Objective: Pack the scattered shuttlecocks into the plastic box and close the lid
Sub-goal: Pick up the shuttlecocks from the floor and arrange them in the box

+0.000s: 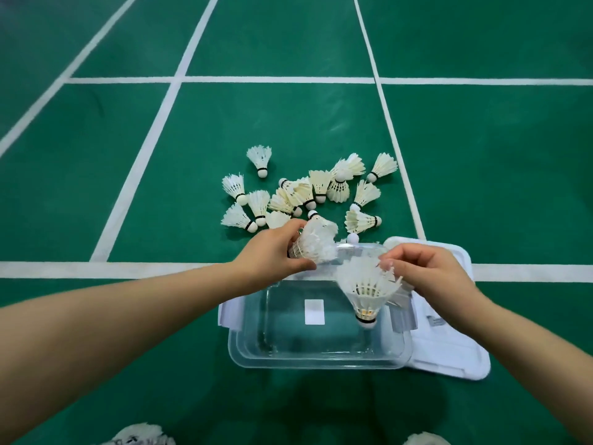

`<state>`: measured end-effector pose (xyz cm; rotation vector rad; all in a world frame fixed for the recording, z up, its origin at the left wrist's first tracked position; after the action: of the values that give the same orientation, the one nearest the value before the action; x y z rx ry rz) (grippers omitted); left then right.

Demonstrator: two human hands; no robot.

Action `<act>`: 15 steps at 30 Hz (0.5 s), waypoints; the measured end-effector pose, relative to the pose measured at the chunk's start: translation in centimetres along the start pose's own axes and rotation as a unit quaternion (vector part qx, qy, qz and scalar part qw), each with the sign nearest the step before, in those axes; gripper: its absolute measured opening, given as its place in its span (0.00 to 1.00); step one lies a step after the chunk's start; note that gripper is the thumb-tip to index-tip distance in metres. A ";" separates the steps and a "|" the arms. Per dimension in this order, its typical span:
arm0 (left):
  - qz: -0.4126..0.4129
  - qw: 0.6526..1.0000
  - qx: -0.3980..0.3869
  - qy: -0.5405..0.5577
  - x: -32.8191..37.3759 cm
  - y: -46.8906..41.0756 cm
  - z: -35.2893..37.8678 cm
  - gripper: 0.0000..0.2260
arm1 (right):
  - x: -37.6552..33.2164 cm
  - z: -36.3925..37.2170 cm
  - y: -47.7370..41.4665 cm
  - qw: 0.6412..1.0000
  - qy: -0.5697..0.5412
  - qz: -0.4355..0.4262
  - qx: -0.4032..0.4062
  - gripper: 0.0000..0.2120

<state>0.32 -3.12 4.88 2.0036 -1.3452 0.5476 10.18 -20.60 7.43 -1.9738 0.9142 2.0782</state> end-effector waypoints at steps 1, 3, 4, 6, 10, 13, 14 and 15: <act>-0.018 1.000 -0.006 -0.023 -0.7 -0.1 0.6 0.30 | 0.6 -0.4 0.2 1.000 -0.013 0.002 0.012 0.12; -0.022 0.996 -0.034 -0.078 -1.5 -0.1 2.3 0.34 | 1.9 -0.7 0.3 0.999 -0.029 0.008 0.025 0.13; -0.010 0.991 -0.058 -0.119 -1.6 0.0 3.4 0.35 | 2.5 -0.7 0.2 0.999 -0.033 0.012 0.029 0.13; 0.021 0.968 -0.116 -0.222 -1.7 0.3 5.7 0.32 | 3.2 -0.6 -0.3 0.999 -0.032 0.018 0.033 0.12; -0.007 0.933 -0.158 -0.322 -3.3 -0.9 8.9 0.26 | 3.8 -0.4 -1.4 0.999 -0.026 0.018 0.044 0.10; -0.053 0.923 -0.151 -0.350 -4.7 -2.5 9.7 0.22 | 4.1 -0.3 -2.2 0.998 -0.035 0.008 0.061 0.10; -0.062 0.922 -0.151 -0.351 -5.1 -2.8 10.1 0.22 | 4.2 -0.3 -2.3 0.997 -0.035 0.005 0.066 0.10; -0.073 0.924 -0.151 -0.344 -5.4 -3.0 10.5 0.22 | 4.2 -0.2 -2.4 0.997 -0.035 0.001 0.068 0.10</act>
<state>0.83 -6.38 -6.86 2.0795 -1.5281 -0.4642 10.96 -20.10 2.68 -1.8222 1.0157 2.0141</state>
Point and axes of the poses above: each hand's wrist, its own y-axis away from the middle knuckle, its own z-axis out of the palm, x = y × z, the point moved 8 cm from there along -y, towards the middle knuckle, and after that the axes turned 9 degrees about -x, right-handed, at the moved point
